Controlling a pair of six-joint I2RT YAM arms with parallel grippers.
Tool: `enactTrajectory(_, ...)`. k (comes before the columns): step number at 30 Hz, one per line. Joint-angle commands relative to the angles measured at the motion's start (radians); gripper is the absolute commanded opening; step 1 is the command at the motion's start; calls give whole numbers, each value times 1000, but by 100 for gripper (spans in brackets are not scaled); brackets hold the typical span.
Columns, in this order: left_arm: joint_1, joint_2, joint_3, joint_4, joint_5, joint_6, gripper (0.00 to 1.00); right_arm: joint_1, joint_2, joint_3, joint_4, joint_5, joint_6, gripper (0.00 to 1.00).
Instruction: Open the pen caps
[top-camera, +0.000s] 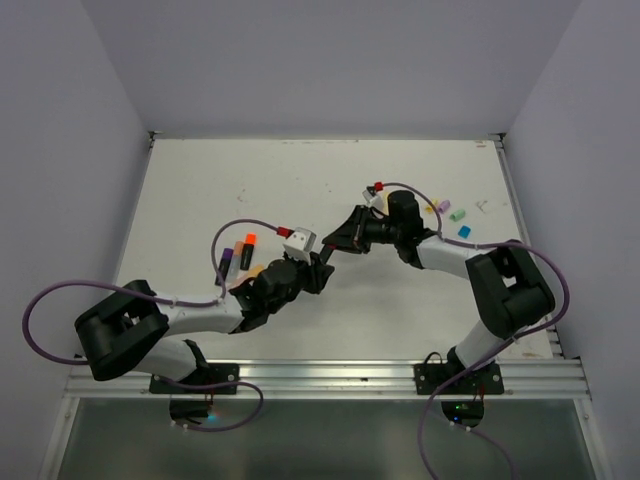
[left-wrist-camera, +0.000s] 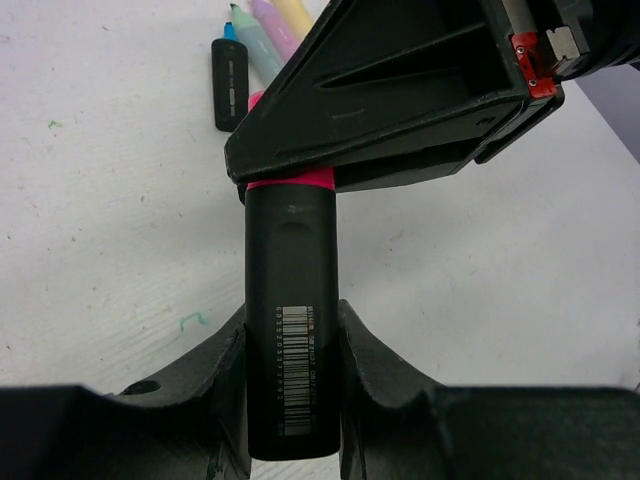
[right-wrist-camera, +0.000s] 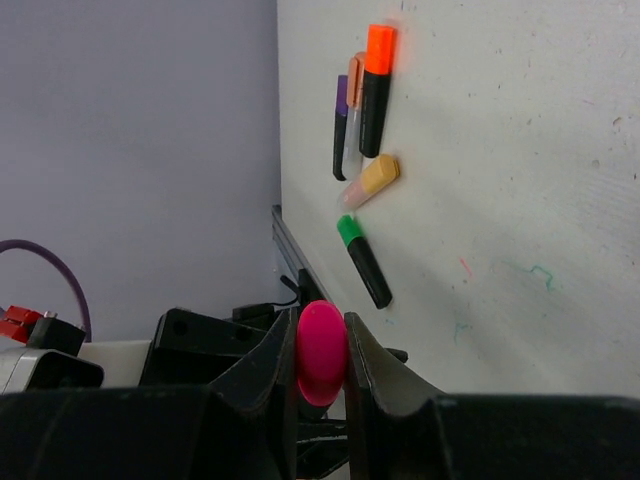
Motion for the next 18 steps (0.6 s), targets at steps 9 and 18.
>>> enactTrajectory(9,-20,-57,-67,4,20,-24,0,-200,14,248,-94,395,-252,0)
enactTrajectory(18,-20,-73,-81,51,90,-61,0,-200,11,156,246,319,-254,0)
